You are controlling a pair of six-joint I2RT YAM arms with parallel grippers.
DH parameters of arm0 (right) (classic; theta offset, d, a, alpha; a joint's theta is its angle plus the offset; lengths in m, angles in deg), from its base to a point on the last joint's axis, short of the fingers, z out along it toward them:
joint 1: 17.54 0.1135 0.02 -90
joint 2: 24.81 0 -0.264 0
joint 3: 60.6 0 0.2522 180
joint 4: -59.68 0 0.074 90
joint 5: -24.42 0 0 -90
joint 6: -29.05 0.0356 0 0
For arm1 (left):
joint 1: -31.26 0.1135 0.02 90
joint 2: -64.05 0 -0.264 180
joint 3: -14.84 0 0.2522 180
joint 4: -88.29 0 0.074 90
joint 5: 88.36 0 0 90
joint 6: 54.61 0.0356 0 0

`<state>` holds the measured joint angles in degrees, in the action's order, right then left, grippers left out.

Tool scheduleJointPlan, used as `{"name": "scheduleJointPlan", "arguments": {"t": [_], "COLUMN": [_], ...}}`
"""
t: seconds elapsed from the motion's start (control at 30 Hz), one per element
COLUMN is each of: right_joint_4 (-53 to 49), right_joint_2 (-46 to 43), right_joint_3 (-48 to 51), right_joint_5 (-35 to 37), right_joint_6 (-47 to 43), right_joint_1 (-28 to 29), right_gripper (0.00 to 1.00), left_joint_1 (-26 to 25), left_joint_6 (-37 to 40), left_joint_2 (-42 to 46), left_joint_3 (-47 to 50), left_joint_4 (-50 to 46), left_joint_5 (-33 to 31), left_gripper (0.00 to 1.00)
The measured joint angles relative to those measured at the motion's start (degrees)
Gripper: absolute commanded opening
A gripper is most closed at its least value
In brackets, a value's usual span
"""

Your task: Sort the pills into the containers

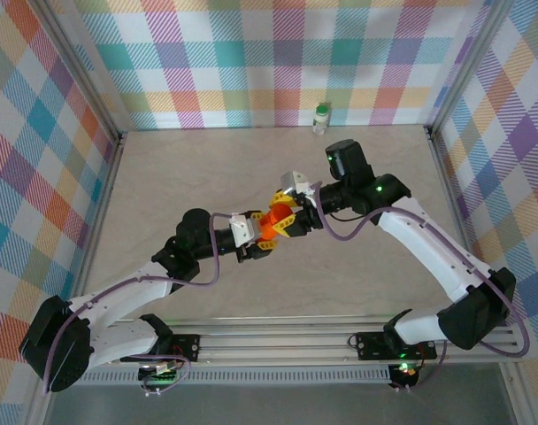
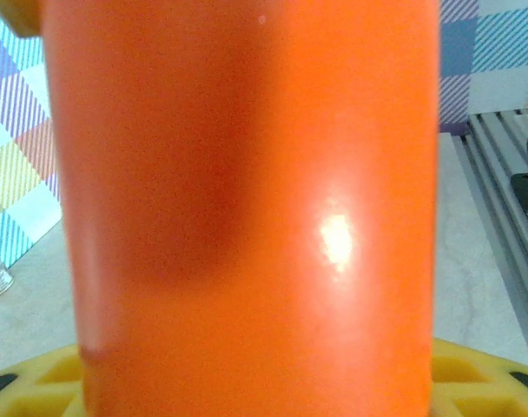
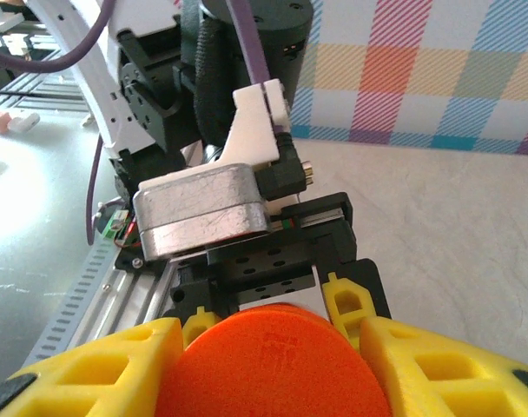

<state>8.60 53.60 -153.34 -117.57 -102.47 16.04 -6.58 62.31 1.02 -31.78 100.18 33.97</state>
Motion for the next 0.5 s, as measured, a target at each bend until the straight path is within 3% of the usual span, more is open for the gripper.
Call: {"name": "scheduleJointPlan", "arguments": {"t": [0.3,0.5], "right_joint_4": [-6.5,1.4], "right_joint_2": [0.5,0.0], "right_joint_3": [-5.7,-4.6], "right_joint_5": [-2.7,3.1], "right_joint_6": [-5.4,4.8], "right_joint_1": [-2.5,-2.5], "right_gripper": [0.00,0.00], "left_joint_1": [0.3,0.0], "left_joint_6": [-0.3,-0.6], "left_joint_2": [-0.1,-0.1], "left_joint_3": [-0.1,-0.1], "left_joint_4": [-0.6,-1.1], "left_joint_5": [0.8,-4.6], "left_gripper": [0.00,0.00]}}
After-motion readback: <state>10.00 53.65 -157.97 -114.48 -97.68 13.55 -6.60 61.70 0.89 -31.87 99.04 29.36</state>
